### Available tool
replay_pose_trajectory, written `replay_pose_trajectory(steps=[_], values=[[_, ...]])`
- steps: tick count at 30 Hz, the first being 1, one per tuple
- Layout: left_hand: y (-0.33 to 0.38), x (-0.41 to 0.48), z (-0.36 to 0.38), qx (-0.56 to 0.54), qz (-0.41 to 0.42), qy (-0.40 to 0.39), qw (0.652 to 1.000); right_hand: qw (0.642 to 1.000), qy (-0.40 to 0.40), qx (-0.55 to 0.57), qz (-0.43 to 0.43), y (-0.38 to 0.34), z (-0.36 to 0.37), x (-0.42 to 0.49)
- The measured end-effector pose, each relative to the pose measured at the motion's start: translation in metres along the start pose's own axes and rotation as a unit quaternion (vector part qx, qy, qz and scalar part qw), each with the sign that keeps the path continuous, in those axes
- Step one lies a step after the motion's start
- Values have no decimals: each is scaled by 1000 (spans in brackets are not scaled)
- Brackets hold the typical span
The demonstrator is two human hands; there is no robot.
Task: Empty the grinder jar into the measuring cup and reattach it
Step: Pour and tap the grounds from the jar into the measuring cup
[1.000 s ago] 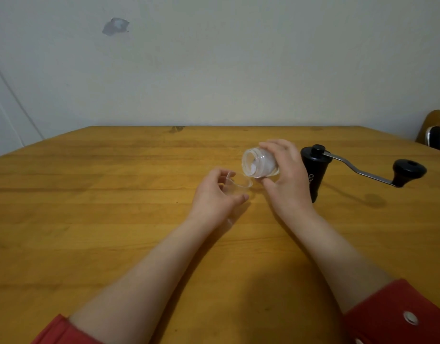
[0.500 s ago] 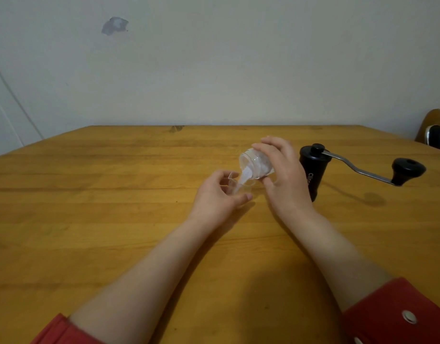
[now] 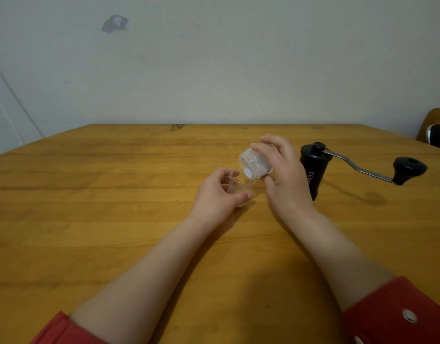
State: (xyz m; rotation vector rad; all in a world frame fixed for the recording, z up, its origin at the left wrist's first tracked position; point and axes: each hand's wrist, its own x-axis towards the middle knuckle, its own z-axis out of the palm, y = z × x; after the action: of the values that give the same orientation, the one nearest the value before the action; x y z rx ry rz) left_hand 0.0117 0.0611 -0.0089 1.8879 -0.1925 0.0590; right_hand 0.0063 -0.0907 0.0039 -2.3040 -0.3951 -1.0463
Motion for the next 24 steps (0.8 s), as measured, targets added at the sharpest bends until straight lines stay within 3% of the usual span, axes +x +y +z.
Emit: replay_pose_trajectory(steps=[15,24], values=[[-5,7,-1,27,11,101,995,998,-59,18,7,0,1,1],[-11,10,-4,56,17,116,992,994,-99,36,-4,-4,-1,-1]])
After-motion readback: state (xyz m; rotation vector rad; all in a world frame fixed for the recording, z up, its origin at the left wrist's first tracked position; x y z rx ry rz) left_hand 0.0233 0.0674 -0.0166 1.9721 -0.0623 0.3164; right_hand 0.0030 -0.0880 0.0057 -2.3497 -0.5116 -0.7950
